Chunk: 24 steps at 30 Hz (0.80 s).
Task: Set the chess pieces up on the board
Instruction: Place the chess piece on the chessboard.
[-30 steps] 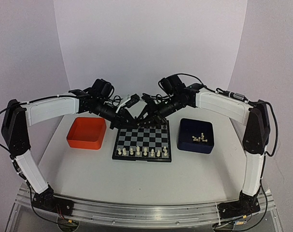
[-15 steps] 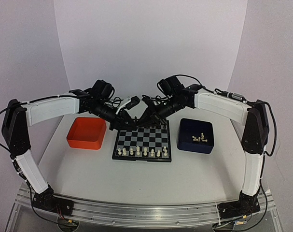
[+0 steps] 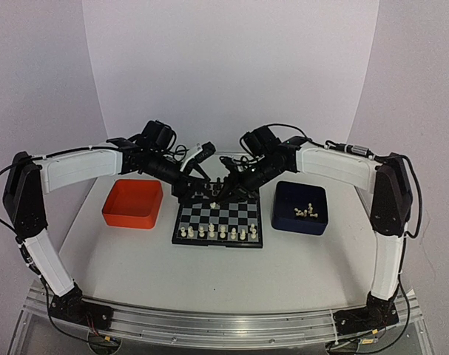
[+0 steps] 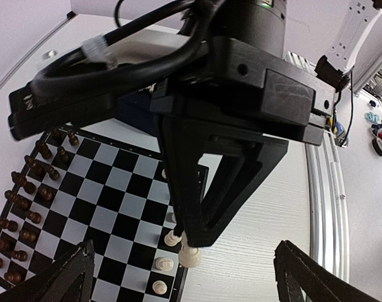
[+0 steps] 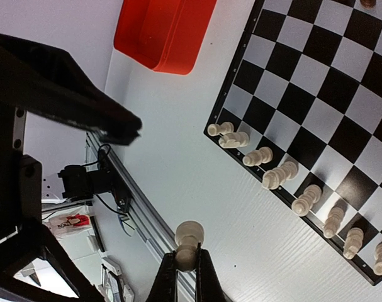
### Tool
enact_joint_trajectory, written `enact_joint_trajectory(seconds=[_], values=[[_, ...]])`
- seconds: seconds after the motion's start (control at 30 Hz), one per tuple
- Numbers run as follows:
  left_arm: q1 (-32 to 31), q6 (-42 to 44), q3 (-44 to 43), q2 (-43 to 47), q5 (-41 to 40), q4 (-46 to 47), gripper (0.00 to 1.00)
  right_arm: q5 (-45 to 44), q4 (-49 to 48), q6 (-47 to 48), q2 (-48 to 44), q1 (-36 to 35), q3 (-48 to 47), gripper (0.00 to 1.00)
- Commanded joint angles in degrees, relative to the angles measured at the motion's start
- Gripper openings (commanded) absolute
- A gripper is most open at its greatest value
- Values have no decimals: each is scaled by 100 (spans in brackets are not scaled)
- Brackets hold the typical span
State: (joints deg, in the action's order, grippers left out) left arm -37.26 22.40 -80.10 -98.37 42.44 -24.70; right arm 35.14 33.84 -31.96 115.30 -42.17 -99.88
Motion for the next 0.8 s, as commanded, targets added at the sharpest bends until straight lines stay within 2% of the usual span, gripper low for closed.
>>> enact_joint_trajectory(seconds=[0.0, 0.17, 0.3, 0.47, 0.6, 0.77], values=[[-22, -576, 339, 497, -506, 681, 100, -617, 79, 568, -598, -29, 245, 0], [-17, -1359, 1036, 1063, -1521, 1359, 100, -1351, 530, 1244, -625, -29, 328, 0], [-11, -2213, 1517, 1503, -2911, 1705, 100, -2173, 1414, 2252, -380, -29, -22, 0], [47, -3356, 1871, 1990, -4816, 1549, 100, -3078, 1944, 3109, -120, -28, -247, 0], [198, -4017, 2228, 2559, -5324, 1575, 100, -3038, 2020, 3658, 79, -28, -368, 0], [341, -4222, 2706, 3213, -5341, 1764, 100, -2803, 2095, 3794, 437, -29, -652, 0]])
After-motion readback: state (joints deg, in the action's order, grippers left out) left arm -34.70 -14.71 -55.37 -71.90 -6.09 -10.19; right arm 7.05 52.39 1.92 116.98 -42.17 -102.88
